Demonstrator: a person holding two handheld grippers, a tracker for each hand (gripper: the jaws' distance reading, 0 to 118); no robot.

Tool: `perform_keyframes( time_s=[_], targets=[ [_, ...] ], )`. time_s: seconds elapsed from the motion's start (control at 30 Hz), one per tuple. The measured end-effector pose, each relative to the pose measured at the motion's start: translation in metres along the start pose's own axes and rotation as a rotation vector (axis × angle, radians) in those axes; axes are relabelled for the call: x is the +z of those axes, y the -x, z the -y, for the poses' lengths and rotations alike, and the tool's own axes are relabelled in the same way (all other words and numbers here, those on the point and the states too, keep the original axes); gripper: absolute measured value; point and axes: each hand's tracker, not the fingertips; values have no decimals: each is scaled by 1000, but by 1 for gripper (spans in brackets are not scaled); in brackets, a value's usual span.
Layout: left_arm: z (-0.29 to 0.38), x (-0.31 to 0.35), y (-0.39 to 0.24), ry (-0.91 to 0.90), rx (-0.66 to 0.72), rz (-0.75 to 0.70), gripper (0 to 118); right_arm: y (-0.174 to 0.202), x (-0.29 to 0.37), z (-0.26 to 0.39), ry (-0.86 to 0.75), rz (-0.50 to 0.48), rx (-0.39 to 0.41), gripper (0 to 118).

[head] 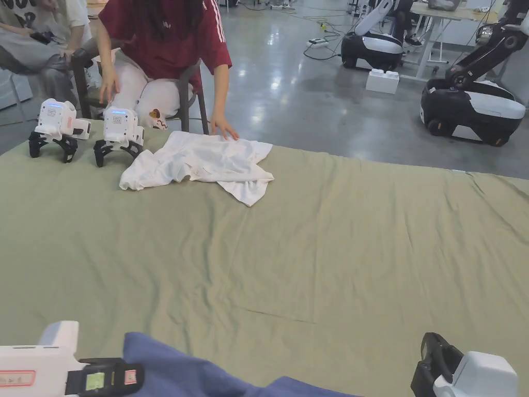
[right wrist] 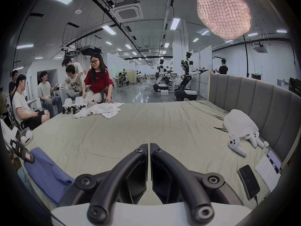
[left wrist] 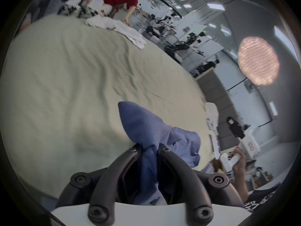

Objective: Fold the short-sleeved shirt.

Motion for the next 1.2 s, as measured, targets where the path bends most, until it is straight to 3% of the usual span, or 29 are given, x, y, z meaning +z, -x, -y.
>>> perform_keyframes(
  time_s=[0.1, 0.2, 0.63, 0.87, 1.2],
  targets=[
    [-5, 22, -11, -14, -39, -165, 14, 2, -1, 0, -1, -8, 2, 1],
    [-7, 26, -29, -10, -95, -240, 14, 5, -3, 2, 2, -17, -3, 1],
    [11, -37, -144, 103, -309, -159, 14, -1, -1, 5, 11, -8, -5, 1],
    [33, -98, -183, 161, -307, -107, 14, -12, 3, 7, 18, 20, -13, 1],
    [78, -189, -202, 241, -297, -176, 14, -21, 7, 9, 28, 48, -22, 1]
  ],
)
